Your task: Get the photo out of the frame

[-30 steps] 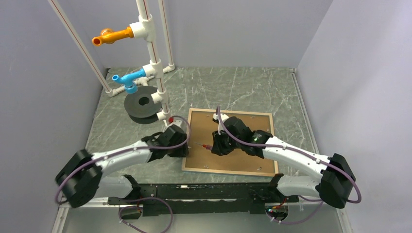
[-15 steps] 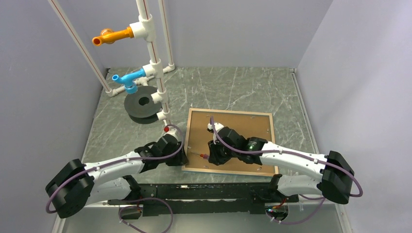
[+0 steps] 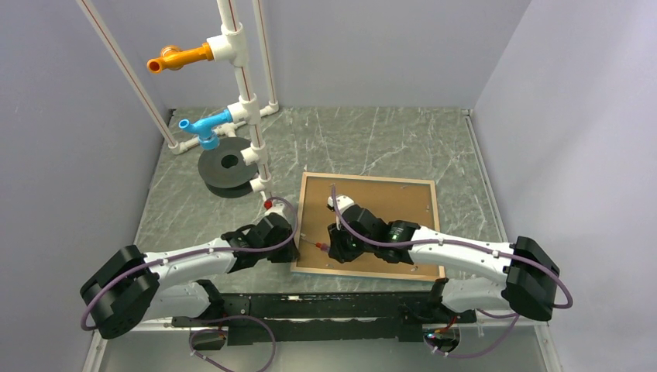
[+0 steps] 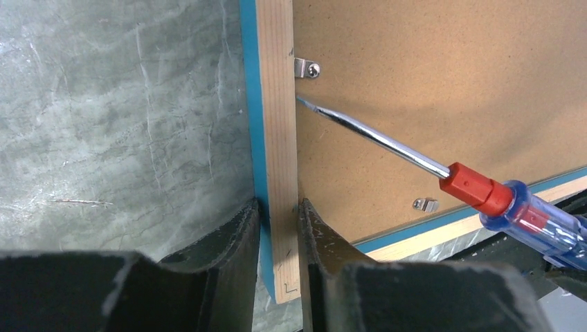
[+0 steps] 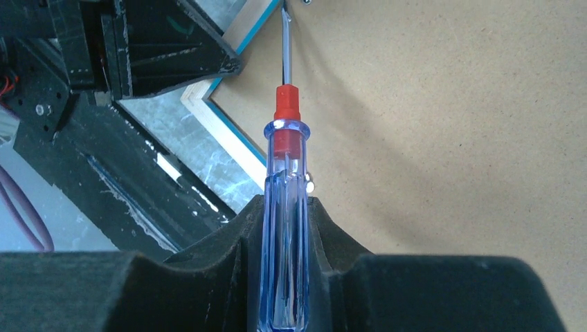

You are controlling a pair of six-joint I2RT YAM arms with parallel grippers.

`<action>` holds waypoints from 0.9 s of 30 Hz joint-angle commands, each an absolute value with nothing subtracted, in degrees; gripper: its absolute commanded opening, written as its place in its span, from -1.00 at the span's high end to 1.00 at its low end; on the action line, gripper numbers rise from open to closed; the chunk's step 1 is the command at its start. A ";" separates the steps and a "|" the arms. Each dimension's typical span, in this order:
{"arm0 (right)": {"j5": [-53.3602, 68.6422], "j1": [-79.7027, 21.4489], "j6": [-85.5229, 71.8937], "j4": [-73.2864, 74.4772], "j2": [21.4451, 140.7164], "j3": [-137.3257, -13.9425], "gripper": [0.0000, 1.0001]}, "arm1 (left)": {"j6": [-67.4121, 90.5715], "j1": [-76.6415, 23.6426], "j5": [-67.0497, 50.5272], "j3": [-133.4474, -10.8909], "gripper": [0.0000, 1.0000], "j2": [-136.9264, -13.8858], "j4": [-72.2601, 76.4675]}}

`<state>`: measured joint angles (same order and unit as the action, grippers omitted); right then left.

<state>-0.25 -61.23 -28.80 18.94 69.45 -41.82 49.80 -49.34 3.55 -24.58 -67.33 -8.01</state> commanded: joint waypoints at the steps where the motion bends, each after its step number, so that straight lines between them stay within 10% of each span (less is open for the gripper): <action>1: -3.80 -61.61 -29.96 15.23 70.03 -42.36 1.00 | 51.02 -50.18 5.08 -24.33 0.55 -68.70 -7.75; 27: -27.78 -67.23 -35.48 27.10 79.31 -49.20 1.00 | 52.88 -51.15 5.57 -23.91 1.00 -69.70 -8.59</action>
